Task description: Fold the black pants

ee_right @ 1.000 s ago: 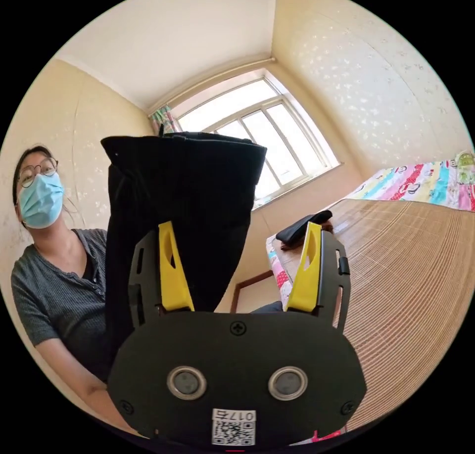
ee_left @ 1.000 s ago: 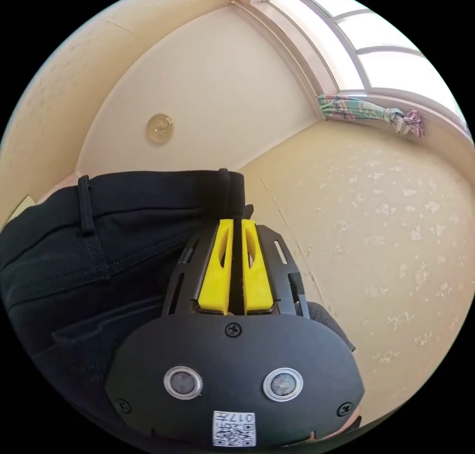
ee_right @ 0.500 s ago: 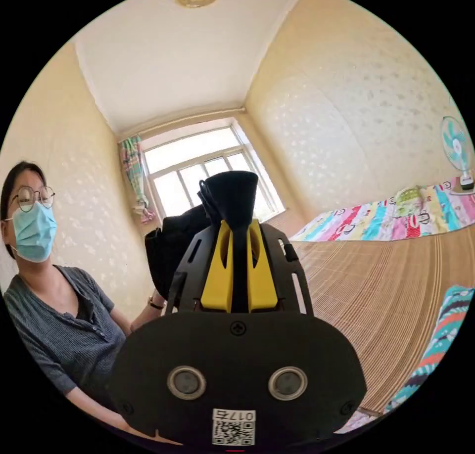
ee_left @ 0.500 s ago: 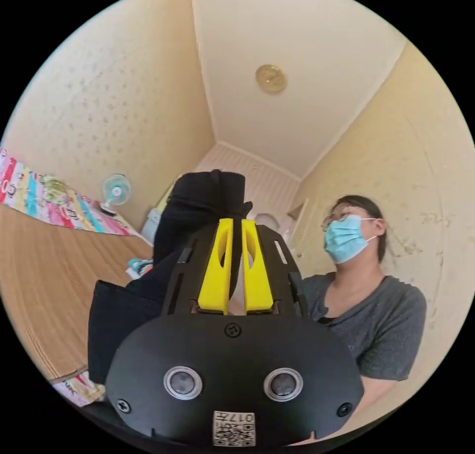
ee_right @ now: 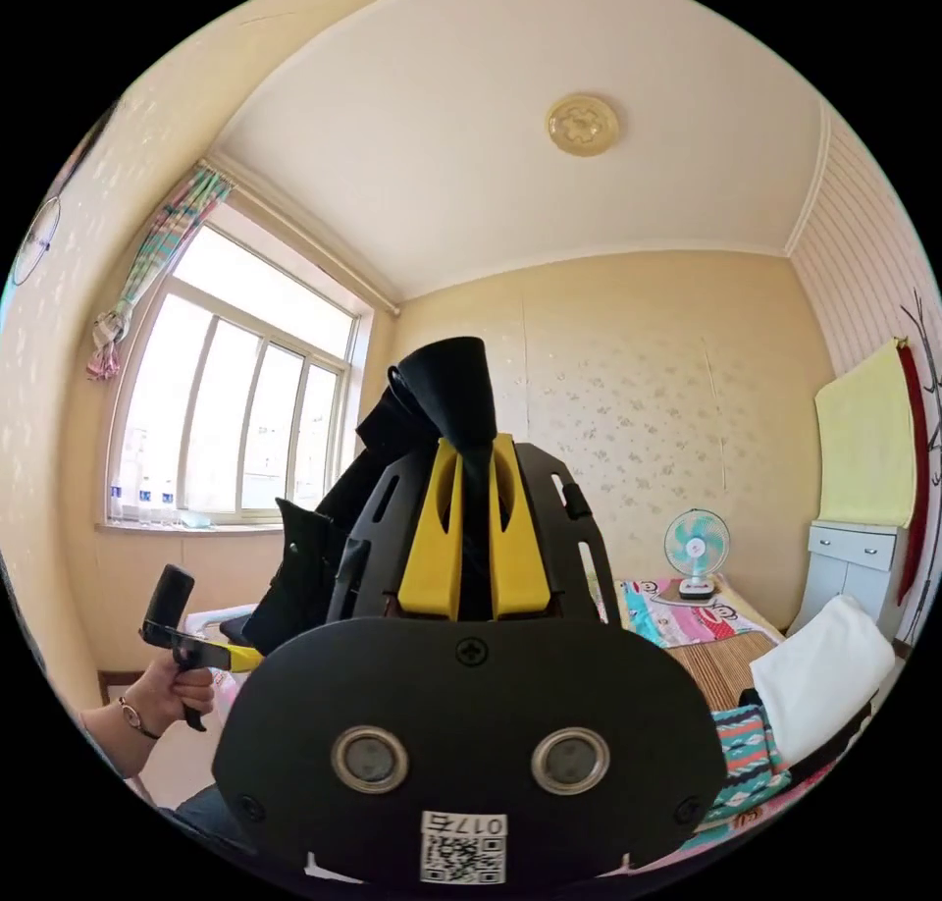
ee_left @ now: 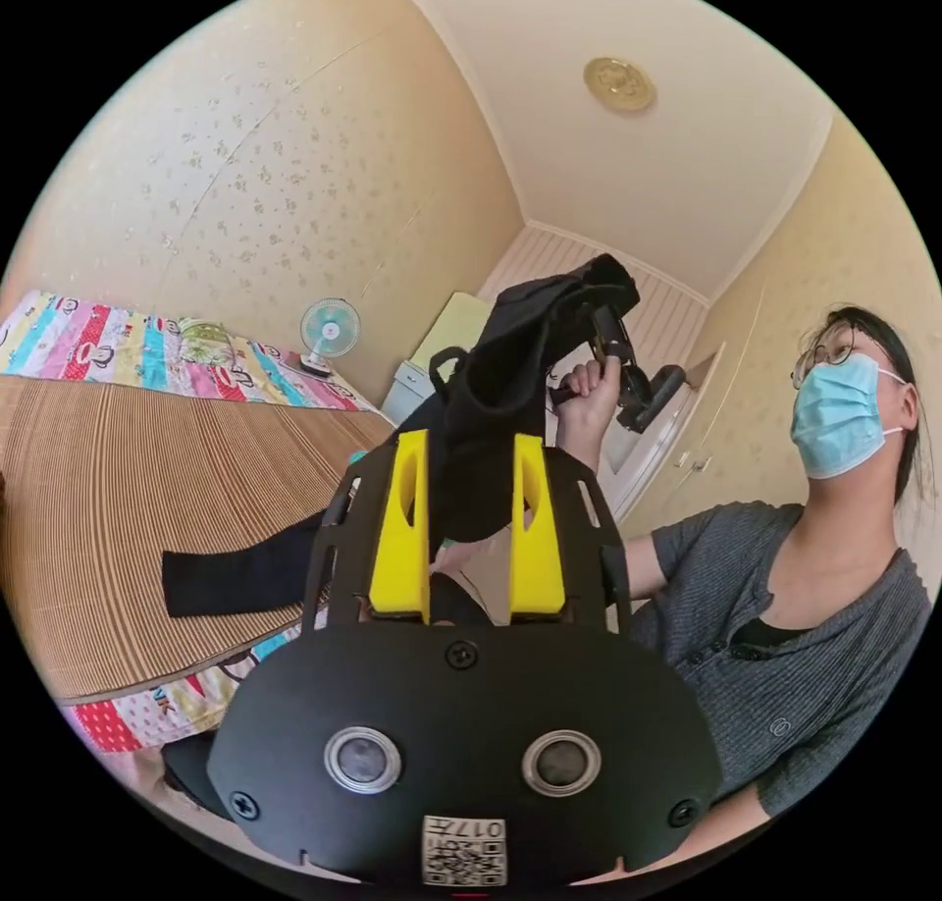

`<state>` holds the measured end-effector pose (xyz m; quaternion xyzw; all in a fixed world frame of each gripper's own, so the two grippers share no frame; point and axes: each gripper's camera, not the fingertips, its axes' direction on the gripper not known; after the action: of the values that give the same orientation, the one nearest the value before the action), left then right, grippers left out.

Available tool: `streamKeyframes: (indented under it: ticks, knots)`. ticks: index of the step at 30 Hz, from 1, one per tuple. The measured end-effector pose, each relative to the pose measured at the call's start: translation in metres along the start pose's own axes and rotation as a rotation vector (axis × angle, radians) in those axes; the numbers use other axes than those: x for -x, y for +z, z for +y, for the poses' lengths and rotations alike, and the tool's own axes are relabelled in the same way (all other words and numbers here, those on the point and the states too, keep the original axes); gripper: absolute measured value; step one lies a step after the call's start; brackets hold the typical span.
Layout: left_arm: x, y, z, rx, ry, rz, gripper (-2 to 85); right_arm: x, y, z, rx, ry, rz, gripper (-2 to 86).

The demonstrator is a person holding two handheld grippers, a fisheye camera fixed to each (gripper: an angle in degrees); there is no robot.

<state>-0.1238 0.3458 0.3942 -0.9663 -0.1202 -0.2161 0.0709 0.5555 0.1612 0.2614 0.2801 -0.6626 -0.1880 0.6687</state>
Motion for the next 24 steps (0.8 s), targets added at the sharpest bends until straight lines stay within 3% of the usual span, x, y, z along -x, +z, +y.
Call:
streamKeyframes:
  ticks: [4,9,14,17,21,24]
  knots:
    - [-0.033,0.032,0.008,0.075,0.05,0.101,18.1,0.035,0.016,-0.006,-0.029,-0.021,0.058,3.5]
    - [-0.066,0.087,0.024,0.099,-0.006,-0.049,23.0,0.087,0.016,-0.011,-0.035,-0.013,0.011,3.7]
    - [-0.057,0.084,0.017,-0.156,-0.212,-0.083,20.8,0.117,0.007,-0.003,-0.024,0.004,-0.152,3.8]
    - [-0.069,0.055,0.006,-0.352,-0.249,-0.049,7.7,0.115,0.004,-0.005,-0.006,0.023,-0.155,3.5]
    - [-0.131,0.02,-0.039,-0.506,-0.014,-0.1,3.3,0.069,-0.01,-0.026,-0.012,0.246,-0.183,3.3]
    - [-0.201,0.016,-0.095,-0.537,0.162,-0.196,2.7,0.067,-0.026,-0.054,-0.101,0.231,-0.214,3.3]
